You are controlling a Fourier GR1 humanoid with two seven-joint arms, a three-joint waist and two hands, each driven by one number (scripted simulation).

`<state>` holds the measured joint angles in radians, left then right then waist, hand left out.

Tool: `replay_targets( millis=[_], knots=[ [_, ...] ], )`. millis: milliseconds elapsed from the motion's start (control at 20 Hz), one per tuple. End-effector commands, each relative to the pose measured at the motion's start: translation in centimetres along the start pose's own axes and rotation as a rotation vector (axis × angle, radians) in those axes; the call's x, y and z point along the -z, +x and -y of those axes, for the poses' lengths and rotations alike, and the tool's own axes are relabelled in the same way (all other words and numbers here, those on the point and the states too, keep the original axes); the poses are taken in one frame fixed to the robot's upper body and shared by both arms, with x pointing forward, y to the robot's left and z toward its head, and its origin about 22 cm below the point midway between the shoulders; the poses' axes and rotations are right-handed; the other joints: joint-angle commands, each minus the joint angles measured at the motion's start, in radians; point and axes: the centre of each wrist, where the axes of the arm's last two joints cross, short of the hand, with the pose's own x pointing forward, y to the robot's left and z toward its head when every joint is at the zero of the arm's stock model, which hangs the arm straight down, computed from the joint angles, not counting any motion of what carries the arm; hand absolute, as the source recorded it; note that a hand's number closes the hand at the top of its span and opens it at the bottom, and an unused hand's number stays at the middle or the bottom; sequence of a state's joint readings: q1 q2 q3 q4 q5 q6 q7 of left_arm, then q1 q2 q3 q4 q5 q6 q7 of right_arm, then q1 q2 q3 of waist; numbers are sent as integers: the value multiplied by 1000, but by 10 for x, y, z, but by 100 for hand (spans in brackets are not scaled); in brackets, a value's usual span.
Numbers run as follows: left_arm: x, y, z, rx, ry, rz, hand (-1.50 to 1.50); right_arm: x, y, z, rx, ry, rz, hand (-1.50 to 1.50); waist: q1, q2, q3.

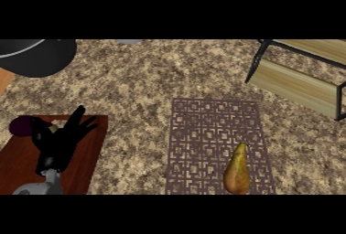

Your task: Pick the croissant from the placemat and place it in the tiered shelf

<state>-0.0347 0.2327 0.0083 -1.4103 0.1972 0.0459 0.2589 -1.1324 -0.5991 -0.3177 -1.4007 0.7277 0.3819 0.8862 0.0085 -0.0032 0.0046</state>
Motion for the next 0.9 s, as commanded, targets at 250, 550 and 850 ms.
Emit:
replay_targets(
  millis=[250,550,850],
  knots=[
    [2,-3,5,-7,-1,-66,0,46,-13,-1,-67,55,3,150,9,7,-5],
    [16,-12,5,15,-7,-74,0,69,-53,-39,-89,32,4,150,6,12,-5],
    [9,1,8,3,-4,-75,0,81,-65,-50,-104,12,-12,150,7,8,-5]
  ],
)
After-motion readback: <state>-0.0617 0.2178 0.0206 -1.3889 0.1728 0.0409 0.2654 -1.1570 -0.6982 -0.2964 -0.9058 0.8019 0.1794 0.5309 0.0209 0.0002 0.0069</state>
